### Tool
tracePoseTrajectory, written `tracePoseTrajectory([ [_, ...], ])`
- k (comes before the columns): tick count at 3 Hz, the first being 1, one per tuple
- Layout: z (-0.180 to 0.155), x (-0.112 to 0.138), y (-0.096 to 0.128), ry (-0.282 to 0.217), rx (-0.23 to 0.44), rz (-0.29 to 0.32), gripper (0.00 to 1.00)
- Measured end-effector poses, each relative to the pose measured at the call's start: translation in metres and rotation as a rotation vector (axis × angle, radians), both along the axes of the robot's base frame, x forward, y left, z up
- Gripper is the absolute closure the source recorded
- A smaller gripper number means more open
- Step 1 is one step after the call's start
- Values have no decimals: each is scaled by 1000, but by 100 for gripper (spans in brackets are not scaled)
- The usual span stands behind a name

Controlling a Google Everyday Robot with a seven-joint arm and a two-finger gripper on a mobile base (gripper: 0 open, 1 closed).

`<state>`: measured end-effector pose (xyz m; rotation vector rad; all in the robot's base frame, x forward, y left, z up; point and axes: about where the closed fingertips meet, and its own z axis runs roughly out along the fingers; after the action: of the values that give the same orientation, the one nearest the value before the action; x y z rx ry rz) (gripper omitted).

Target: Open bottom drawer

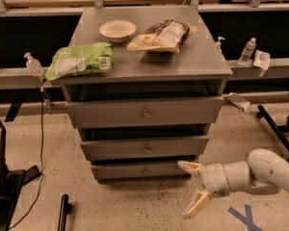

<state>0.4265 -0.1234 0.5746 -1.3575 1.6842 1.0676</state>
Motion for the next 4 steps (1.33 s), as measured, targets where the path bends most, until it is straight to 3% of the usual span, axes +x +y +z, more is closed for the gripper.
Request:
tracePoseTrajectory([
  [1, -20, 12, 6, -21, 15, 16, 0],
  [2, -78, 32, 22, -83, -31, 41, 0],
  [3, -89, 43, 24, -102, -55, 11, 0],
  [4, -91, 44, 26, -94, -44, 23, 0],
])
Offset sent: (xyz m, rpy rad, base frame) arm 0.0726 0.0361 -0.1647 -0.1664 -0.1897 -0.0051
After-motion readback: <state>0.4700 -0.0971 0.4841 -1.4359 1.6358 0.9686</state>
